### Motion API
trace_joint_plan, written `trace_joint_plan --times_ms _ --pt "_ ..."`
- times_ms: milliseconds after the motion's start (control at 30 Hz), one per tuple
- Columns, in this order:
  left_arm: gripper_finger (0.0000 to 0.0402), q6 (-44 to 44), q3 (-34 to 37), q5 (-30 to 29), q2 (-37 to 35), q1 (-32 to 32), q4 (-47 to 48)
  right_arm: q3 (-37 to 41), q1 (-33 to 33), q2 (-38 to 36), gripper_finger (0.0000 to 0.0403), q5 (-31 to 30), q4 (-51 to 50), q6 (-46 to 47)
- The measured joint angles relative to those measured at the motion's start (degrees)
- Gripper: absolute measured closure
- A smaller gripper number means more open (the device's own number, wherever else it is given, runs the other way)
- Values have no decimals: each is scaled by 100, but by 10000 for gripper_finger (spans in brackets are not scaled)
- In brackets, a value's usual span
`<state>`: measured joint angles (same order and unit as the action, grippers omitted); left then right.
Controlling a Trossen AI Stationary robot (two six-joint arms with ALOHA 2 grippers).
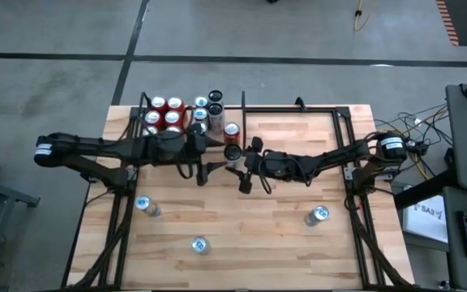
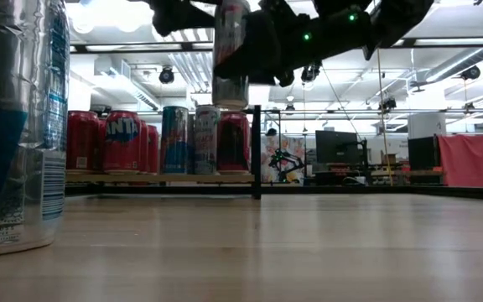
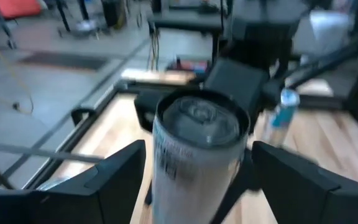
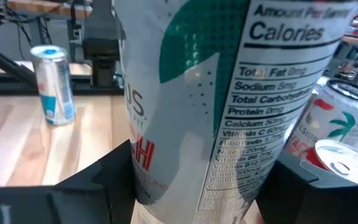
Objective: Place canned beverage on shelf
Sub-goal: Put the white and pink soda can on the shelf aligned with the other white and pink soda can
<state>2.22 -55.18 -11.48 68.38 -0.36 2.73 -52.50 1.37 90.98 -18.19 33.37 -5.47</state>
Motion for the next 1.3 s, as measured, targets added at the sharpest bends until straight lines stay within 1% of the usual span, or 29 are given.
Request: trace_joint_plan --times_ms 133,300,433,533,700,867,967,1133,1300 --pt "125 105 637 -234 1 -1 -1048 -36 -2 2 169 -41 -1 -34" --pt "125 137 1136 -295 83 -35 -2109 -38 -16 2 169 -184 -4 -55" --pt "125 126 1321 -230 317 -36 -2969 -38 -35 2 169 -282 35 -27" --pt "125 113 1329 -258 552 -35 -3320 -38 -46 2 169 -309 33 -2" --pt "125 -10 1246 -454 824 -55 -3534 -36 -61 2 169 -346 7 36" --pt "133 -47 1257 -513 797 -81 -3572 -36 -57 2 169 -316 7 69" --pt "134 -30 1257 -508 739 -79 -3397 -36 -57 7 169 -294 -9 32" --pt "109 -7 1252 -496 688 -83 -2960 -36 -55 24 169 -235 -43 14" --pt "80 -118 1257 -503 692 -83 -2989 -62 -51 9 169 -244 25 30"
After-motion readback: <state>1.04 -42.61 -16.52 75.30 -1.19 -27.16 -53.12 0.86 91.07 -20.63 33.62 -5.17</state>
